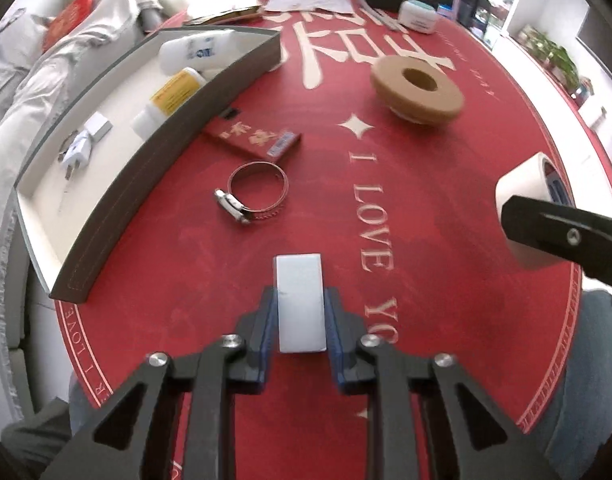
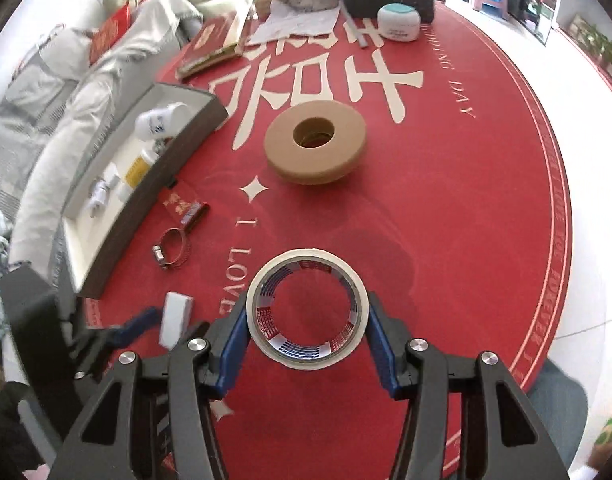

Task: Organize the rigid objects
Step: 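Grasp the white-and-blue tape roll with the right tool while the left tool grasps the white block, then carry the tape roll and white block in both tools toward the white tray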

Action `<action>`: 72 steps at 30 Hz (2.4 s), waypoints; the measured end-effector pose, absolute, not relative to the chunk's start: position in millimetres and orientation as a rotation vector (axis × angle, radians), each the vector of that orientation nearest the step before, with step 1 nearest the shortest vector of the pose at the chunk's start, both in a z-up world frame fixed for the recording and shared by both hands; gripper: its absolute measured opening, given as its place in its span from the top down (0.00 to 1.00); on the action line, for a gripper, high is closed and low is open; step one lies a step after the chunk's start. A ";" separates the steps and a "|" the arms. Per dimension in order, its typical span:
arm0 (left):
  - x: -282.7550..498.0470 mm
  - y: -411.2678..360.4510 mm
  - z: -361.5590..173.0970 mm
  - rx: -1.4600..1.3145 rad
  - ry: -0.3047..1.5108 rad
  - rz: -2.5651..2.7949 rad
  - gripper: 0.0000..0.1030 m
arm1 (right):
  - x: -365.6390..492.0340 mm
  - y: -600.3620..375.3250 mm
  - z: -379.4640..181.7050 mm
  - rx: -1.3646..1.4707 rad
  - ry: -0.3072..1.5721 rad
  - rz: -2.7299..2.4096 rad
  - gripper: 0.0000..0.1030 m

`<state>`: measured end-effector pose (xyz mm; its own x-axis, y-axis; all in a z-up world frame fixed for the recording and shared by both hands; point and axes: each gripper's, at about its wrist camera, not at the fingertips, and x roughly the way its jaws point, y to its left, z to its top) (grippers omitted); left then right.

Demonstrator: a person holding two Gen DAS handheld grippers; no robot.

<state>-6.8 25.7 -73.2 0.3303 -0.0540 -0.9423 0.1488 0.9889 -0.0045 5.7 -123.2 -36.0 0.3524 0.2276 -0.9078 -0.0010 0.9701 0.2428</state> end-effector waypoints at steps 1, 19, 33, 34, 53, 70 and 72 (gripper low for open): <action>-8.9 26.6 -72.7 0.081 1.238 -0.142 0.76 | 0.0 -123.4 -33.9 0.220 1.197 0.154 0.46; -48.5 31.0 -9.6 0.087 1.096 -0.102 0.76 | -54.1 -118.0 -3.4 0.265 1.126 0.105 0.46; -56.9 37.1 -3.0 0.070 1.068 -0.085 0.76 | -65.6 -110.6 -4.0 0.234 1.139 0.104 0.46; -57.2 37.4 -3.0 0.069 1.068 -0.085 0.76 | -65.5 -110.3 -4.3 0.232 1.140 0.102 0.46; -54.5 46.9 -9.9 0.036 1.084 -0.070 0.76 | -52.5 -89.6 -4.7 0.106 1.143 0.094 0.46; -46.8 73.0 -21.9 -0.028 1.114 -0.015 0.76 | -31.0 -60.5 -13.6 -0.113 1.138 0.048 0.46; -45.7 76.6 -23.1 -0.038 1.117 -0.009 0.76 | -29.2 -56.8 -14.7 -0.148 1.133 0.039 0.46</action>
